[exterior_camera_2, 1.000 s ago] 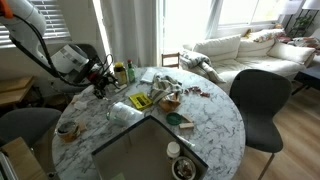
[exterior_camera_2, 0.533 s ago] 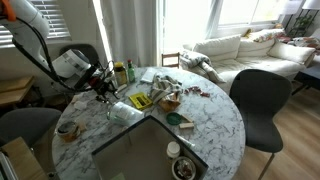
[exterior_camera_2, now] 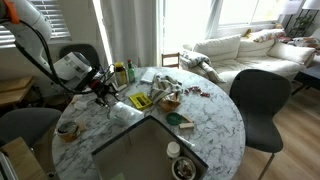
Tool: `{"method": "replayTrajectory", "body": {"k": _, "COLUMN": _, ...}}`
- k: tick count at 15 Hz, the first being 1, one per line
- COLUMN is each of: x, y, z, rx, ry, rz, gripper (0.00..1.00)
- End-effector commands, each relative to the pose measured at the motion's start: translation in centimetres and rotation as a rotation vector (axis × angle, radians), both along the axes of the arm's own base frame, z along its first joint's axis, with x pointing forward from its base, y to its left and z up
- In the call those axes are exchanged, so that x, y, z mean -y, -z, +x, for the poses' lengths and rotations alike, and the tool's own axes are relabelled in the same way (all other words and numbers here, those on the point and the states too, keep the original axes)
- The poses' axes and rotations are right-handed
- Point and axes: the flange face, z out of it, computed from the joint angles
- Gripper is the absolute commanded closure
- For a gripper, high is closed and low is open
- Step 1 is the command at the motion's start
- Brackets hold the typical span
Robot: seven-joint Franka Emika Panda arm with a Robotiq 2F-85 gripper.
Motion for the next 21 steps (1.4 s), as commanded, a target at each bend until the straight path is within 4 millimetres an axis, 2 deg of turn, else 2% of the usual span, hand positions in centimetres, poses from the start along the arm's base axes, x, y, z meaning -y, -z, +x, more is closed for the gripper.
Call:
{"method": "replayTrajectory", "body": {"k": 1, "x": 0.2, "y": 0.3, "z": -0.3, "rx": -0.021, "ry": 0.004, "rz": 0.042, "gripper": 0.66}}
{"method": "replayTrajectory", "body": {"k": 5, "x": 0.2, "y": 0.0, "z": -0.2, "rx": -0.024, "ry": 0.004, "rz": 0.051, "gripper": 0.98}}
{"method": "replayTrajectory", "body": {"k": 6, "x": 0.3, "y": -0.1, "z": -0.2, "rx": -0.028, "ry": 0.006, "rz": 0.053, "gripper": 1.0}}
{"method": "replayTrajectory", "body": {"k": 8, "x": 0.2, "y": -0.6, "z": -0.2, "rx": -0.039, "ry": 0.01, "rz": 0.059, "gripper": 1.0}}
{"method": "replayTrajectory", "body": {"k": 15, "x": 0.2, "y": -4.6, "z": 0.2, "rx": 0.0, "ry": 0.025, "rz": 0.091, "gripper": 0.99}}
{"method": "replayTrajectory", "body": {"k": 21, "x": 0.6, "y": -8.0, "z": 1.4, "rx": 0.107, "ry": 0.029, "rz": 0.174, "gripper": 0.99}}
